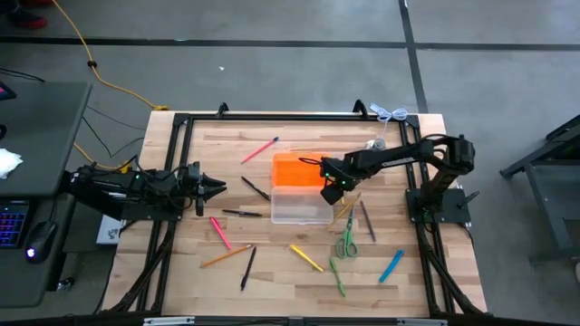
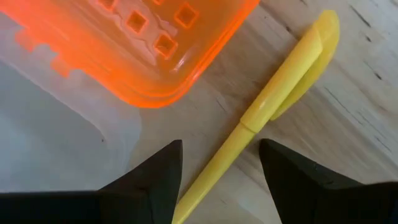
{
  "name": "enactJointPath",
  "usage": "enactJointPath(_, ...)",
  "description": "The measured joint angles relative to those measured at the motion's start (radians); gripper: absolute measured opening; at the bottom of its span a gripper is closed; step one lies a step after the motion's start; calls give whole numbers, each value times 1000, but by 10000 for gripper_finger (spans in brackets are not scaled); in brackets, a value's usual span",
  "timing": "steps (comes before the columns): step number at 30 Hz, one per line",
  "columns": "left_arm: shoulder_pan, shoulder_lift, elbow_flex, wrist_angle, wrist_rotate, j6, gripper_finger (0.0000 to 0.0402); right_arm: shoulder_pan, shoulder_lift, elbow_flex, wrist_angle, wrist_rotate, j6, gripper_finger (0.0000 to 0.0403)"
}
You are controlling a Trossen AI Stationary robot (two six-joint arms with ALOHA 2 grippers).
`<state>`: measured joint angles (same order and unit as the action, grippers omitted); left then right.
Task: Pick & place school supplies into a supply box
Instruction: Put the yellow pen into the container
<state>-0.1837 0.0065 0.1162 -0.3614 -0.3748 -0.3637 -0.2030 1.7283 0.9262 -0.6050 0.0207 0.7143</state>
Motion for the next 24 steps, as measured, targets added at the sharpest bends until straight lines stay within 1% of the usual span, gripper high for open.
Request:
enactJointPath(7,0,0,0,0,0,0,111,1,18,-1,-3,19,1,198)
enactJointPath(10,0,0,0,0,0,0,111,2,15,-1,-4,25,3,191)
enactJointPath(24,0,0,0,-5,0,0,111,1,17,-4,-30,58,9,108)
